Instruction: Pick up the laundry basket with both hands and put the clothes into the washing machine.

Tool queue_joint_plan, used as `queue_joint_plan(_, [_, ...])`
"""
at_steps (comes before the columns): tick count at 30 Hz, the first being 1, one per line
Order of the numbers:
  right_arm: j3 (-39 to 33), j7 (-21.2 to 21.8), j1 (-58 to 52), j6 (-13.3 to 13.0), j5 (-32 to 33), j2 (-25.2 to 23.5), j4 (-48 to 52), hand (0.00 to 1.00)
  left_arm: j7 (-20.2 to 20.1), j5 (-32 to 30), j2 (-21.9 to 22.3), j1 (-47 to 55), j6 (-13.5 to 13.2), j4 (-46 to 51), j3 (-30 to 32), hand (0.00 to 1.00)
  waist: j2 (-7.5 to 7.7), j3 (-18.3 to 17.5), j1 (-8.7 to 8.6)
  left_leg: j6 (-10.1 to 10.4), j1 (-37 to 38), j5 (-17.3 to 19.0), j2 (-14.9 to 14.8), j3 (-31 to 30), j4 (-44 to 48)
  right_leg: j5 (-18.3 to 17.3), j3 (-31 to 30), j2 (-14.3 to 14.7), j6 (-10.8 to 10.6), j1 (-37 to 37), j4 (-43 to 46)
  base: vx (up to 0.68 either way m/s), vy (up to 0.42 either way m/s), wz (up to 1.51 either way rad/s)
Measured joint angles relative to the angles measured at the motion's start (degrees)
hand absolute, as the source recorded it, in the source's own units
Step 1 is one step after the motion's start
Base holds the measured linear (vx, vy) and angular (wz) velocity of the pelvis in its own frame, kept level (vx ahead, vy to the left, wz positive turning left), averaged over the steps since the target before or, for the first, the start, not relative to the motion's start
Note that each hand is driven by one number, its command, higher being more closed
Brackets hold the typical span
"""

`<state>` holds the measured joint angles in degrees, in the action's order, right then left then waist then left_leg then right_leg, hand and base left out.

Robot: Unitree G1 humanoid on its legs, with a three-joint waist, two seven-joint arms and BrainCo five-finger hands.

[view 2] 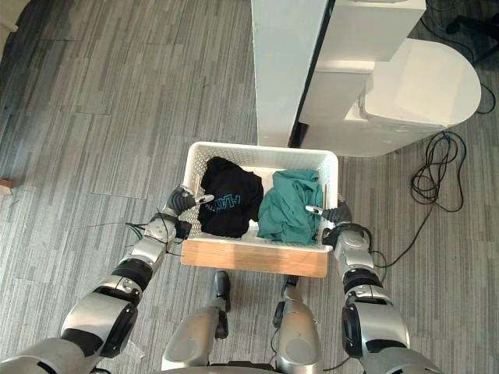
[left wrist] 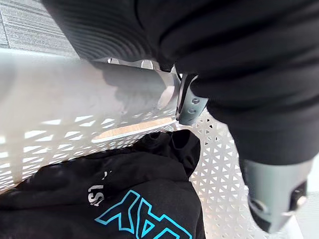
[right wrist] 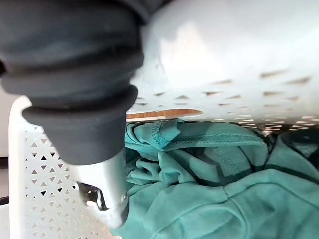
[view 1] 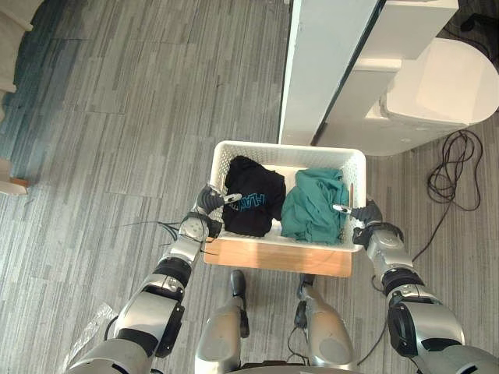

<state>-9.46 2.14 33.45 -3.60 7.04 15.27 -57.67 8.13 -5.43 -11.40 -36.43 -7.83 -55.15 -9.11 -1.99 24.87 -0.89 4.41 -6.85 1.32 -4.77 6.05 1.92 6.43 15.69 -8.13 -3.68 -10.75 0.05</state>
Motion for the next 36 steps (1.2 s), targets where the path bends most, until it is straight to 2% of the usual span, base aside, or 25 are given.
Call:
queue_joint_plan(4, [0.52,0.34,0.28,-0.17,0.28,0.23,0.07,0.00,0.77,-1.02,-0.22,-0.95,0.10,-0.11,0.00,0.00,0.29,0.16,0.05,0.34,-0.41,-0.26,-0.08,0.48,-0.10,0.05,-0.14,0.29,0.07,-0.59,0.11,0.00,0.000,0.00])
queue_joint_plan(9, [1.25,0.49,0.62,-0.29,0.13,0.16,0.08,0.00,0.77,-7.06,-1.96,-2.53,1.36,-0.19,-0.88,0.00,0.85,0.40,-0.14,0.28,-0.37,-0.30,0.11,0.68,-0.15,0.82,-0.90,0.32,0.09,-0.66,-0.43,0.02,0.003,-0.05])
queue_joint_plan(14, [1.60,0.42,0.85,-0.35,0.17,0.35,0.05,0.00,1.21,-3.97,-2.31,-2.89,0.98,0.36,-1.85,0.00,1.01,0.49,-0.59,0.23,-0.39,-0.33,0.71,0.69,-0.20,1.04,-1.31,-0.05,-0.23,-0.81,-0.43,0.00,0.000,0.00])
queue_joint_plan(17, [1.65,0.33,-0.03,-0.56,0.46,0.43,0.87,0.00,2.18,1.95,-2.22,0.17,1.34,7.41,-2.73,0.00,1.08,0.53,-0.89,0.19,-0.63,-0.35,0.90,0.58,-0.23,1.13,-1.35,-0.30,-0.35,-1.03,-0.44,0.00,0.004,0.01])
queue_joint_plan(22, [1.15,0.34,-5.23,-2.45,1.90,0.88,4.89,0.00,2.24,5.53,-1.79,8.57,1.38,25.15,-3.31,0.00,1.08,0.53,-0.86,0.19,-1.44,-0.36,0.93,-0.75,-0.20,1.13,0.05,-0.76,-0.36,-1.00,-0.63,0.04,0.016,0.12])
queue_joint_plan(26, [-0.46,0.37,-8.32,-2.92,1.99,1.17,5.64,0.00,1.84,8.27,-0.67,13.95,0.73,38.01,-3.39,0.00,1.06,0.47,-0.37,0.19,-1.42,-0.36,1.13,-1.12,-0.02,1.13,0.43,-0.88,-0.35,-0.42,-1.13,0.03,0.014,0.06])
queue_joint_plan(30, [-1.32,0.37,-10.20,-2.98,2.00,1.13,6.23,0.00,1.84,10.28,1.02,15.27,-1.45,42.36,-3.03,0.00,0.82,0.34,0.21,0.19,-1.42,-0.36,1.15,-1.09,0.03,1.14,0.37,-0.82,-0.34,-0.39,-1.29,0.00,0.000,0.00])
queue_joint_plan(36, [-1.22,0.65,-11.25,-3.73,1.99,0.56,6.30,0.00,1.96,10.20,3.29,15.49,-2.10,43.29,-1.91,0.00,0.72,0.25,0.22,0.19,-1.42,-0.36,1.12,-1.04,0.12,1.20,0.20,-0.54,-0.25,-0.40,-1.32,0.00,0.000,0.00])
